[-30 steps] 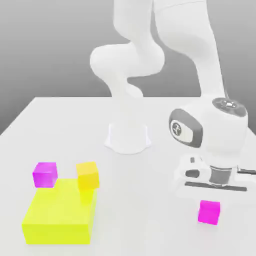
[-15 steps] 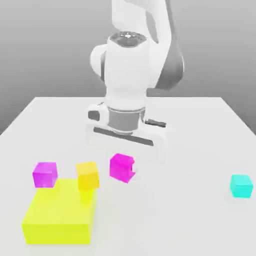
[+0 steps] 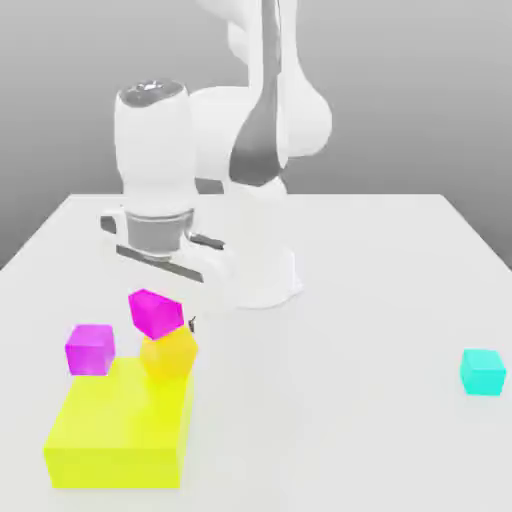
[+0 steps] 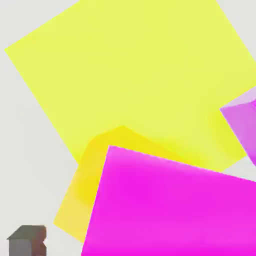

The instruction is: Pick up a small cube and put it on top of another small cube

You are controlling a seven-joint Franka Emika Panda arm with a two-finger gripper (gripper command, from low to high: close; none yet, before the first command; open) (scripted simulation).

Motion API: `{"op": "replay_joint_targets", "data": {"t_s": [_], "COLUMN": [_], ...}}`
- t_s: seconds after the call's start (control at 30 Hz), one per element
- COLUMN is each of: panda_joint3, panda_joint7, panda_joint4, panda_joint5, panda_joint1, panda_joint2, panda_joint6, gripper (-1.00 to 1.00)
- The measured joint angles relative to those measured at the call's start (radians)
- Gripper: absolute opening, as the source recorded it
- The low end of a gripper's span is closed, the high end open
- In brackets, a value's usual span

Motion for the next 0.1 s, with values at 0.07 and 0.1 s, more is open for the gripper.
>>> {"op": "replay_joint_targets", "data": {"t_s": [0.07,0.1], "panda_joint3": [0.0,0.001], "panda_joint7": [0.001,0.002], "panda_joint4": [0.0,0.005], "panda_joint5": [-0.002,-0.003], "panda_joint1": [0.0,-0.001], "panda_joint2": [0.001,-0.023], "panda_joint6": [0.001,-0.028], "gripper": [1.0,1.0]}}
